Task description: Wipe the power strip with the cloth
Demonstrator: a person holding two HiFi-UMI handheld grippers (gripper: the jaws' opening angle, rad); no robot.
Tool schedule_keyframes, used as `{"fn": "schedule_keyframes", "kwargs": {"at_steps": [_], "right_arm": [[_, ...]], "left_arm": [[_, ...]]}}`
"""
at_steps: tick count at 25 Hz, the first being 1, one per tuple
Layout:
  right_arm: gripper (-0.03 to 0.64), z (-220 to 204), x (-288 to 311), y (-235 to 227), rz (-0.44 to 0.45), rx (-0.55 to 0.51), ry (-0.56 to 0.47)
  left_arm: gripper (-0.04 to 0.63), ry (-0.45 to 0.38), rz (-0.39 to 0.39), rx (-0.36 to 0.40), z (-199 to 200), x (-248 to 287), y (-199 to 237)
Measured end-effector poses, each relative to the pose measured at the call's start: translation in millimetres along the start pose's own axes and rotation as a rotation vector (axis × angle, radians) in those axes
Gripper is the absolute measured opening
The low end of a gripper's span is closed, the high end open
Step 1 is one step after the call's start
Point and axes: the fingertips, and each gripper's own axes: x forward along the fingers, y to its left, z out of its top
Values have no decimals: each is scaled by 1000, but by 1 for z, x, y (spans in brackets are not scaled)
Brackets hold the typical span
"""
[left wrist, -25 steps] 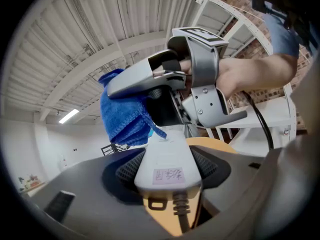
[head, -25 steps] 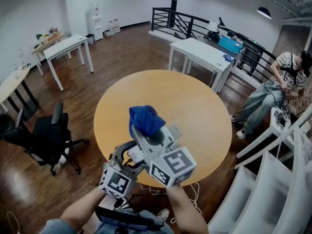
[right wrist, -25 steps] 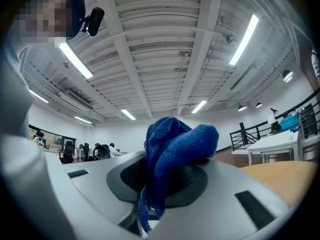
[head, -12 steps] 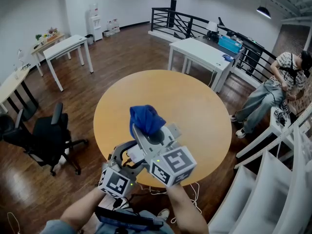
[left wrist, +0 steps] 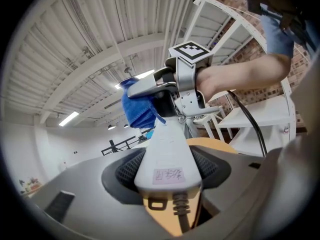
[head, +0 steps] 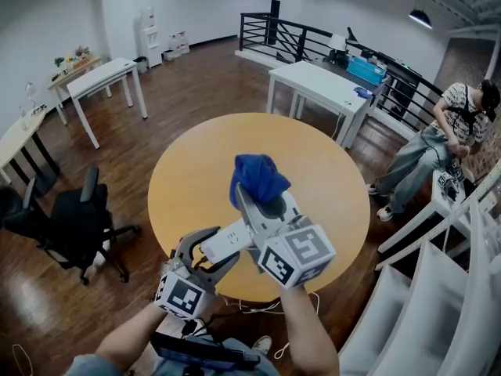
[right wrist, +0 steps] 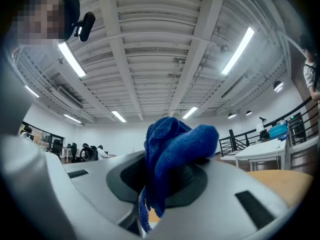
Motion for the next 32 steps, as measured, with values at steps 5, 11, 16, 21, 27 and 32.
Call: {"fn": "schedule_keyframes", "kwargs": {"at_steps": [5,11,16,21,27,32], "right_arm": [[67,11,-11,-28,-50,-2,-16],[67,18,-19,-46,-101,-23,-28],[67,27,-28,-65,-145,-26,-47],[67,27,-33,-69,-175,-32,-54],[67,31,-39,-79,-189,-34,-63],[67,26,-46,-81,-203,-27,-67]], "left_arm": [[288,4,-4,6,4,3,-2],[288,-8,-13,15,4,-3,-3],[288,-13,-21,14,7,-2,-4],[288,-25,-24,12,4,-9,-3],[288,-33,-21,-7,8,-3,0],[288,-33,-9,-32,5,-4,4]]}}
